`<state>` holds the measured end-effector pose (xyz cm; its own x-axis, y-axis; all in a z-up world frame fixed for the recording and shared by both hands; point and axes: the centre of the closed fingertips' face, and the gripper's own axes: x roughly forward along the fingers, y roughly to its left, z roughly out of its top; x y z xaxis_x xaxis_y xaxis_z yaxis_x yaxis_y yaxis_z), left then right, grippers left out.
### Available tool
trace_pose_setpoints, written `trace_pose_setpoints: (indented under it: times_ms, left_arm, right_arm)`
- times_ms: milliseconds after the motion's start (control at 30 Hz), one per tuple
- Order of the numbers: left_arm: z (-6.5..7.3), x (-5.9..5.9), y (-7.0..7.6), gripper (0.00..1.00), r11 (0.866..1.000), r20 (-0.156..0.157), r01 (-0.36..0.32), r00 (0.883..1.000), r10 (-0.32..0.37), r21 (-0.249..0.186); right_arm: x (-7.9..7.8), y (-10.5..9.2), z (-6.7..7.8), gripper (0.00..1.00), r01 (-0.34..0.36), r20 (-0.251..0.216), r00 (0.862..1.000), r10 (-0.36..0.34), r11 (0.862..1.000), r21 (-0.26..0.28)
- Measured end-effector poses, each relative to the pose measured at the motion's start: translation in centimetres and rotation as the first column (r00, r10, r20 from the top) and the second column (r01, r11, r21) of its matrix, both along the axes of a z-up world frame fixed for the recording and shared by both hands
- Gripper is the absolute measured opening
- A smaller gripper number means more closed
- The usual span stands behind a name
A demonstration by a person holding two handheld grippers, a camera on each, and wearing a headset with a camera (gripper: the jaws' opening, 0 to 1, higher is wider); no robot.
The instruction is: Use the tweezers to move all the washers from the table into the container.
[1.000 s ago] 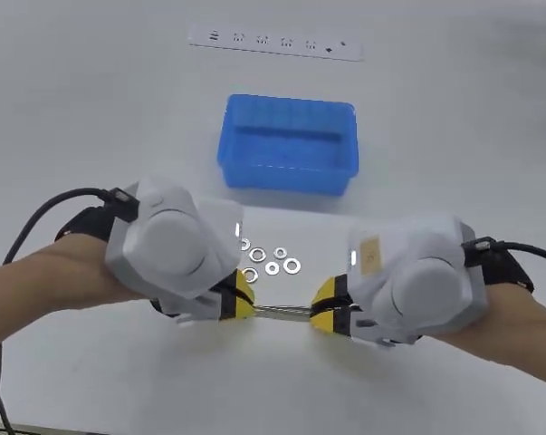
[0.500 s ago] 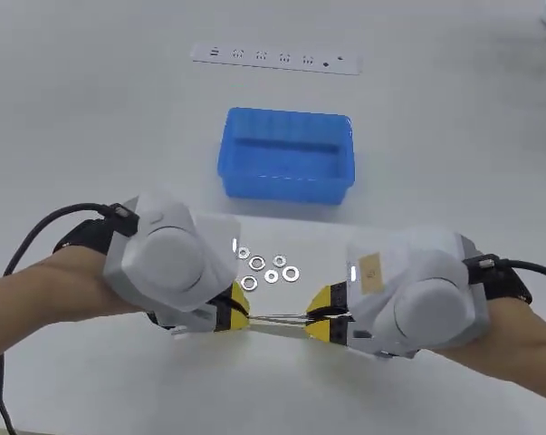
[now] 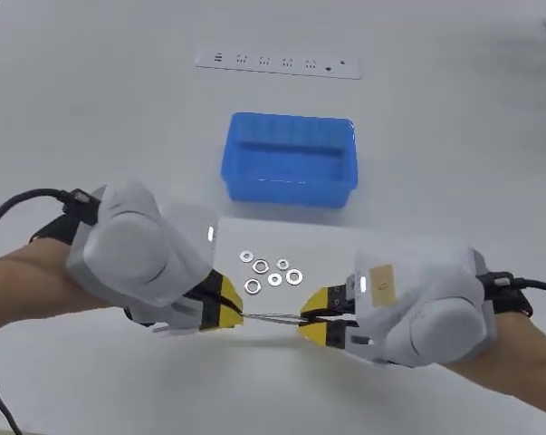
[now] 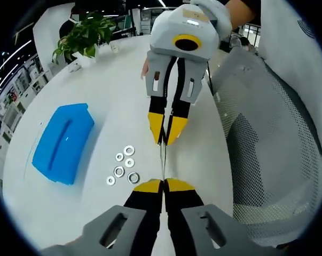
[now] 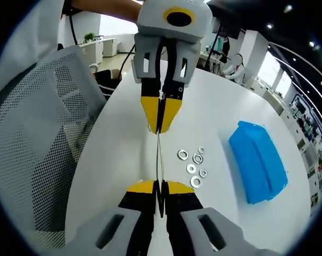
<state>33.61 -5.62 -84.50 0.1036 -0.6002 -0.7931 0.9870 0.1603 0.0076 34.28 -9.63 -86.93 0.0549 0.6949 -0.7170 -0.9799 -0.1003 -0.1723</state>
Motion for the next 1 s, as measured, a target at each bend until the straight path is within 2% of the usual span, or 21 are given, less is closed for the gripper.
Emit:
trace_pose_setpoints:
  times_ms: [100, 333, 367, 533, 767, 867, 967, 1000]
  left_arm:
    - [0.7, 0.0, 0.2, 0.05, 1.0, 0.004, 0.003, 1.0, -0.003, -0.001]
    - [2.6, 0.1, -0.8, 0.05, 0.998, -0.001, -0.016, 1.0, 0.016, -0.062]
    - [2.6, 0.2, -0.8, 0.05, 0.998, 0.01, -0.014, 1.0, 0.015, -0.055]
    - [3.2, 0.1, -1.4, 0.05, 0.998, 0.008, -0.008, 1.0, 0.009, -0.063]
    - [5.4, 0.4, -3.3, 0.05, 0.992, 0.03, -0.001, 1.0, 0.005, -0.126]
    - [6.3, 0.7, -4.3, 0.05, 0.986, 0.036, -0.003, 0.999, 0.009, -0.164]
    - [6.1, 0.7, -4.8, 0.05, 0.987, 0.04, 0.007, 0.999, 0.0, -0.158]
    - [6.1, 0.7, -4.9, 0.05, 0.986, 0.04, 0.011, 0.999, -0.004, -0.168]
  right_arm:
    - [0.0, 0.5, 0.2, 0.06, 0.004, 0.003, 1.0, -0.004, 1.0, 0.026]
    - [0.2, 0.8, 0.2, 0.06, 0.024, 0.0, 1.0, -0.024, 0.998, 0.06]
    - [0.3, 0.9, 0.4, 0.06, 0.036, -0.002, 0.999, -0.036, 0.997, 0.072]
    - [0.3, 0.7, 0.5, 0.06, 0.04, -0.004, 0.999, -0.04, 0.995, 0.091]
    - [0.5, 0.5, 1.3, 0.06, 0.076, -0.015, 0.997, -0.075, 0.986, 0.146]
    - [0.7, 0.6, 1.7, 0.06, 0.111, -0.041, 0.994, -0.105, 0.976, 0.185]
    - [0.7, 0.3, 1.5, 0.06, 0.116, -0.04, 0.993, -0.111, 0.976, 0.183]
    - [0.7, 0.2, 1.6, 0.06, 0.119, -0.044, 0.993, -0.112, 0.974, 0.192]
